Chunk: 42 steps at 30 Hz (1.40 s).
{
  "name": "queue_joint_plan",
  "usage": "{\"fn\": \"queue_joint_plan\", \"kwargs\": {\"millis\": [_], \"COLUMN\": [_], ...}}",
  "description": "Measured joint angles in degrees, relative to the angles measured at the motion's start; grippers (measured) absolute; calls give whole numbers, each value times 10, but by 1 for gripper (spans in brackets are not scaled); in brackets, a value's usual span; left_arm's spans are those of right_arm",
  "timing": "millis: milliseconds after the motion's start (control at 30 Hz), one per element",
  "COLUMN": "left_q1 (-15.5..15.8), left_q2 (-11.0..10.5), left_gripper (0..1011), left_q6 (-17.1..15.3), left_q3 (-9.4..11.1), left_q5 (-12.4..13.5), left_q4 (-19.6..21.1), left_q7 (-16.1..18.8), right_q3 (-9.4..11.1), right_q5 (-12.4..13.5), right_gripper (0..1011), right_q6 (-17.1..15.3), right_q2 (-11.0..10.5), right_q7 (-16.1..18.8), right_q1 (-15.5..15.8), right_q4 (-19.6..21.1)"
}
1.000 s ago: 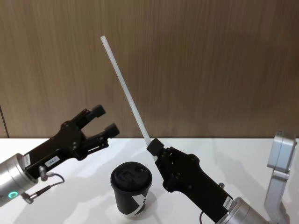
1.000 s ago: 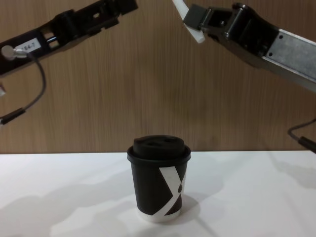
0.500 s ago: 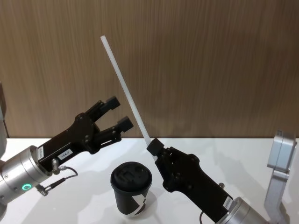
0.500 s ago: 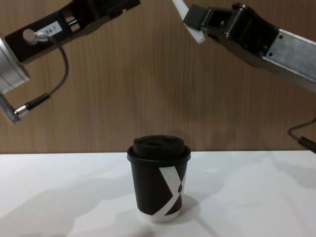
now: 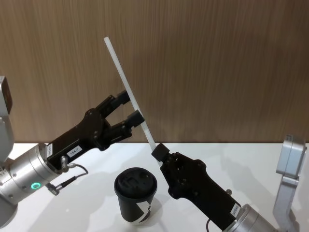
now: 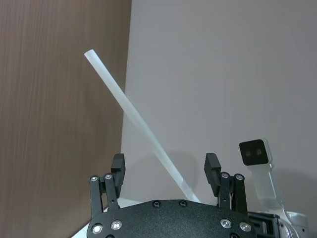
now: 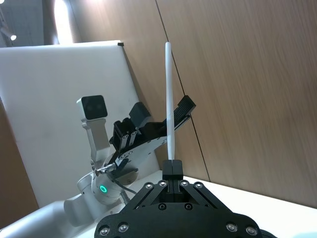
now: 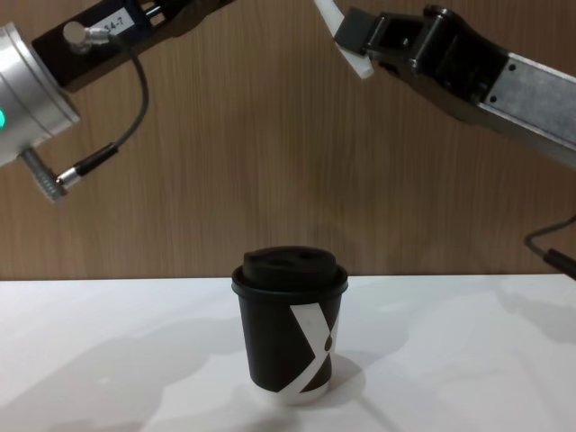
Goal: Pick up the straw with one hand, pass it to the other hand, and insert it into the cup.
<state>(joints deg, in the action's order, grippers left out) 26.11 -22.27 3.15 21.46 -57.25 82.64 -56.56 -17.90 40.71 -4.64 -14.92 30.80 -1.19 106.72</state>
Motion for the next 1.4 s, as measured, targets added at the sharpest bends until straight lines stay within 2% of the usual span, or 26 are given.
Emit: {"fn": "queue_joint_plan", "kwargs": {"millis": [500,867,1033,1067,1100,1333,1400], "left_q1": [22,37,40,40,40,41,40], "left_q2": [22,35,37,37,37,34,33], "left_gripper": [1003,981,873,823,823,619,534], "left_q6": [-31,-43,-43,-42,-41,-33,-30], "left_q3": [15,24,25,26,26,25,24], "left_q5": [-38,-55,-58,-60,-60,-65,-66], "left_q4": [-23,-39,-41,-41,-41,-38,-37], "left_q7": [-3,-6,-7,-8,-8,-11,-12], "right_q3": [0,0,0,0,0,0,0], "right_q5": [0,0,0,0,0,0,0], "right_gripper": [0,0,0,0,0,0,0], "right_q6": [0,0,0,0,0,0,0], "right_q2": [0,0,0,0,0,0,0], "right_q7": [0,0,0,0,0,0,0], "right_q1": [0,0,0,0,0,0,0], "right_q4": [0,0,0,0,0,0,0]}}
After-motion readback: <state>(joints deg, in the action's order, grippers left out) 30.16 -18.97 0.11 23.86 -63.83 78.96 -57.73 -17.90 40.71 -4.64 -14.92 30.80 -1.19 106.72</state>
